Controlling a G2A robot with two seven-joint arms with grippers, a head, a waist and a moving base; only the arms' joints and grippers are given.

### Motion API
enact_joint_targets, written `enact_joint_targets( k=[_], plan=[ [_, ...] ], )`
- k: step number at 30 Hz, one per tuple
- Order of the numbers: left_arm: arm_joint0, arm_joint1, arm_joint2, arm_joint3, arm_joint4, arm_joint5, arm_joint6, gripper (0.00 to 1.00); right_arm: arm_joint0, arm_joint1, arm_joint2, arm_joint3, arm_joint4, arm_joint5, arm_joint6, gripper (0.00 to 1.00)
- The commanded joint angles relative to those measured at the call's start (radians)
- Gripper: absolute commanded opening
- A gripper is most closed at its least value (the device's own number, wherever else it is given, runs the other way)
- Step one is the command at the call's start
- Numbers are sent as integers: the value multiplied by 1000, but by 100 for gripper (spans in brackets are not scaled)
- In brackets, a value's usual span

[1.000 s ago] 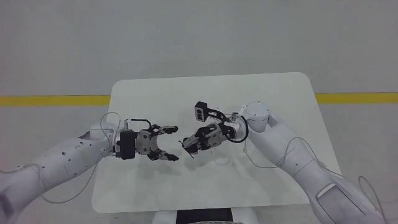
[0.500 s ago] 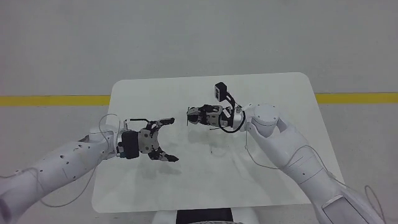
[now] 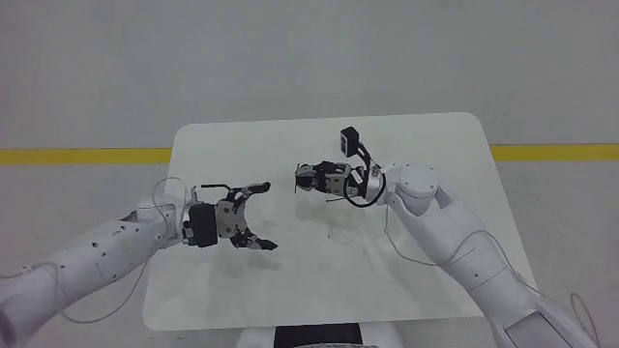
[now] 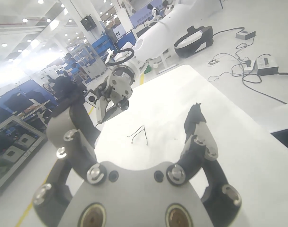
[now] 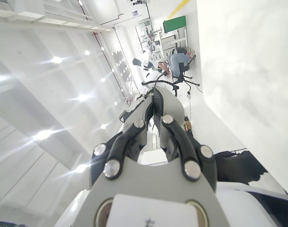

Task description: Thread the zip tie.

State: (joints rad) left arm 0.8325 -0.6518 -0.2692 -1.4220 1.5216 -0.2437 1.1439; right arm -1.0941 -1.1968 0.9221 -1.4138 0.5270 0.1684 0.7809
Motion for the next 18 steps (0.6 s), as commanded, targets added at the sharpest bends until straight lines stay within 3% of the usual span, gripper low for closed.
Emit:
enact_joint_targets(
  k=[1,2,6,10,12,15,18],
  plan=[
    [7,5,-11,-9,37,58,-93,100,-18,3,10,-26,-89,5,-107,0],
    [16,10,-18,-23,41,77,-123,100,-30,6,23,-40,-104,0,-133,0],
    [42,29,-46,-32,12,84,-122,100,-74,18,54,-101,-207,-25,-233,0],
    [63,45,-74,-51,35,143,-220,100,-118,24,75,-148,-267,-45,-297,0],
    [77,53,-84,-82,43,156,-260,100,-132,25,82,-162,-288,-48,-313,0],
    [90,61,-98,-106,28,123,-260,100,-148,27,89,-179,-333,-73,-342,0],
    [108,63,-113,-97,-71,74,-273,100,-165,28,94,-187,-379,-91,-385,0]
  ],
)
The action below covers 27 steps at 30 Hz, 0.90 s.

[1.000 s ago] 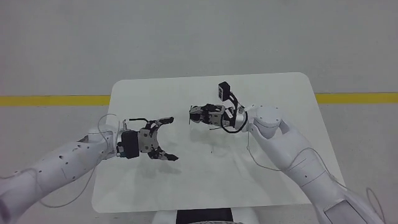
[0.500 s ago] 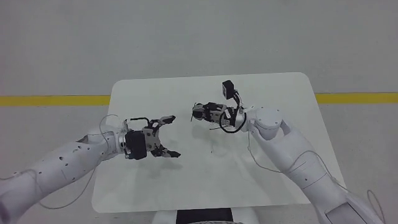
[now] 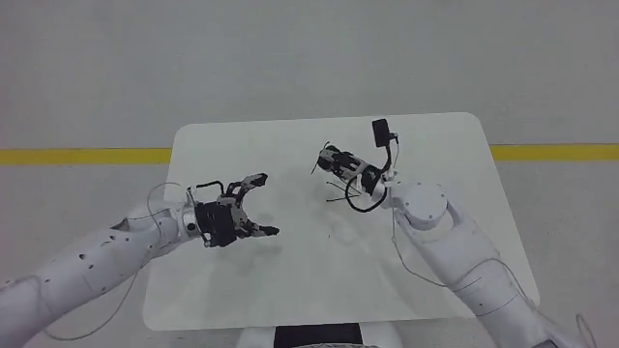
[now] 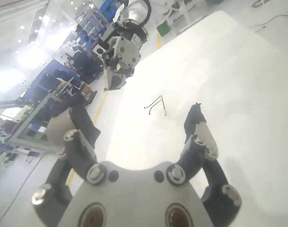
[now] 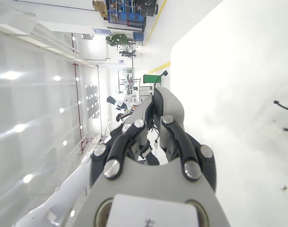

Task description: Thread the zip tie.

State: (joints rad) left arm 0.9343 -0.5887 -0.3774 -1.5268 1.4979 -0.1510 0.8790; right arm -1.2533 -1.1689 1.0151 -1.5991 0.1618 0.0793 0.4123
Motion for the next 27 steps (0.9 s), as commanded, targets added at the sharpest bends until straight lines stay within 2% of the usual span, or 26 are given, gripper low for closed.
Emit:
enact_joint_targets(
  k=[1,2,12,14,17,20,24,26,27],
  plan=[
    [9,-1,-10,16,-73,-41,-22,100,-13,-1,2,-6,-20,-3,-29,0],
    [10,-2,-12,24,-80,-54,-35,100,-18,-1,4,-7,-22,-4,-37,0],
    [10,-2,-12,24,-80,-54,-35,100,-23,-1,4,-10,-45,-7,-56,0],
    [24,-6,-15,13,-149,-91,-24,100,-35,-1,-1,-25,-105,-38,-92,0],
    [36,-12,-24,10,-257,-185,18,100,-51,-2,-3,-48,-167,-82,-141,0],
    [44,-20,5,-3,-364,-189,25,100,-59,-3,-4,-60,-220,-116,-173,0],
    [21,-28,79,-19,-569,-189,1,100,-68,-5,-5,-68,-277,-147,-202,0],
    [5,-33,127,-33,-710,-189,-17,100,-75,-7,-3,-66,-292,-141,-222,0],
    [2,-33,134,-33,-731,-189,-24,100,-80,-9,-1,-65,-273,-127,-231,0]
  ],
)
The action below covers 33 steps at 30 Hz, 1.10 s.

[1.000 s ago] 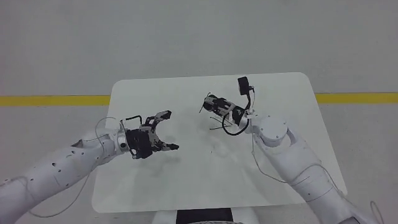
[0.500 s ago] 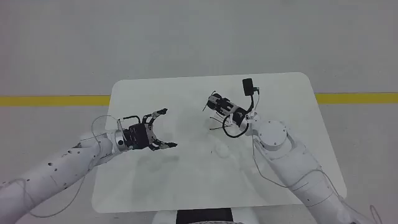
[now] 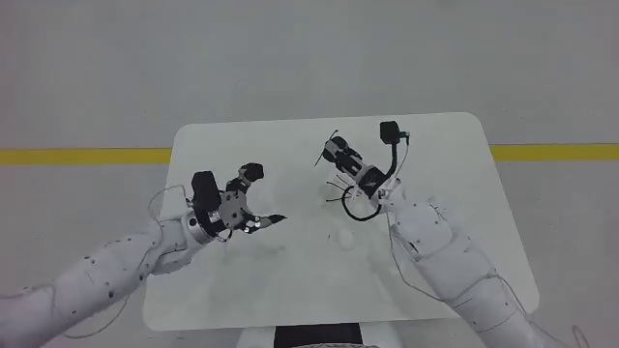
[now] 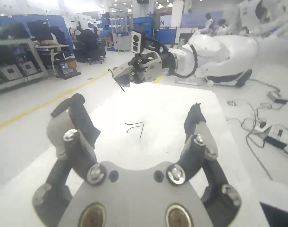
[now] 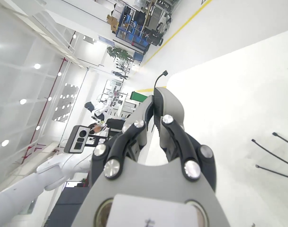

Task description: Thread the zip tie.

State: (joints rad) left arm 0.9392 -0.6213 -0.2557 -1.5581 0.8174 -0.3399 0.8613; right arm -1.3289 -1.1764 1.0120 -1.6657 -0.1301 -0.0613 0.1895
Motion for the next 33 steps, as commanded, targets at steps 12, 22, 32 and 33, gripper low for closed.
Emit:
enact_joint_targets(
  k=[12,22,32,33],
  plan=[
    [15,-9,34,-49,-201,0,-118,100,-13,-2,-1,-17,-58,-36,-29,0],
    [-18,-49,86,-167,-651,0,-226,100,-28,-10,-20,-30,-194,-79,-89,0],
    [-20,-63,83,-208,-755,0,-258,100,-36,-14,-14,-26,-175,-81,-85,0],
    [-20,-63,83,-208,-755,0,-258,100,-36,-14,-14,-26,-175,-81,-85,0]
  ],
)
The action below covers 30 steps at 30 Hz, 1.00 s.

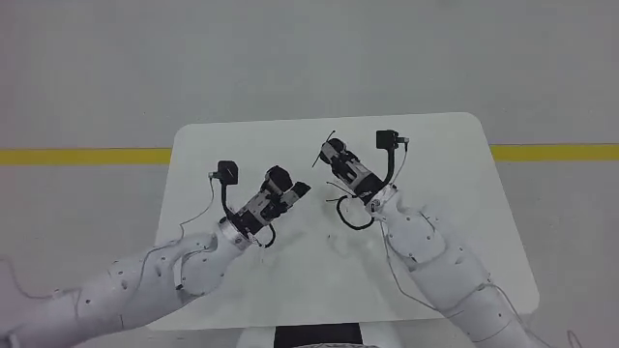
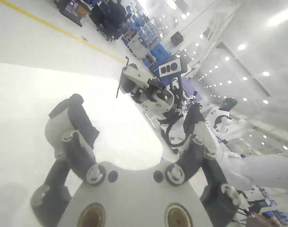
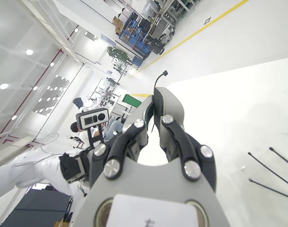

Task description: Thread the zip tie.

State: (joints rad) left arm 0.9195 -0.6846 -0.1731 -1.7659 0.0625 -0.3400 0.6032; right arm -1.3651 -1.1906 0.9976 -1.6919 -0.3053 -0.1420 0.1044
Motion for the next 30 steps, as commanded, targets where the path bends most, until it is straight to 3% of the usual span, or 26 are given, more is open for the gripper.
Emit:
enact_joint_targets(
  k=[1,4,8,10,15,22,26,30],
  plan=[
    [0,0,0,0,0,0,0,100,0,0,0,0,0,0,0,0],
    [19,-10,-22,-31,-84,0,-14,100,-7,-3,4,1,7,-2,-12,0],
    [45,-22,-62,-44,-176,0,-45,100,-13,-7,7,-1,28,-44,-20,0],
    [65,-28,-87,-57,-217,0,-77,100,-17,-9,9,2,56,-81,-18,0],
    [117,-41,-169,-65,-279,0,-181,100,-17,-14,14,12,87,-110,-4,0],
    [227,-79,-347,-37,-400,0,-357,100,-17,-21,18,30,115,-111,5,0],
    [306,-112,-483,-21,-468,0,-506,100,-20,-25,21,39,134,-108,8,0],
    [389,-155,-631,1,-553,0,-726,100,-19,-28,21,49,154,-107,21,0]
  ],
)
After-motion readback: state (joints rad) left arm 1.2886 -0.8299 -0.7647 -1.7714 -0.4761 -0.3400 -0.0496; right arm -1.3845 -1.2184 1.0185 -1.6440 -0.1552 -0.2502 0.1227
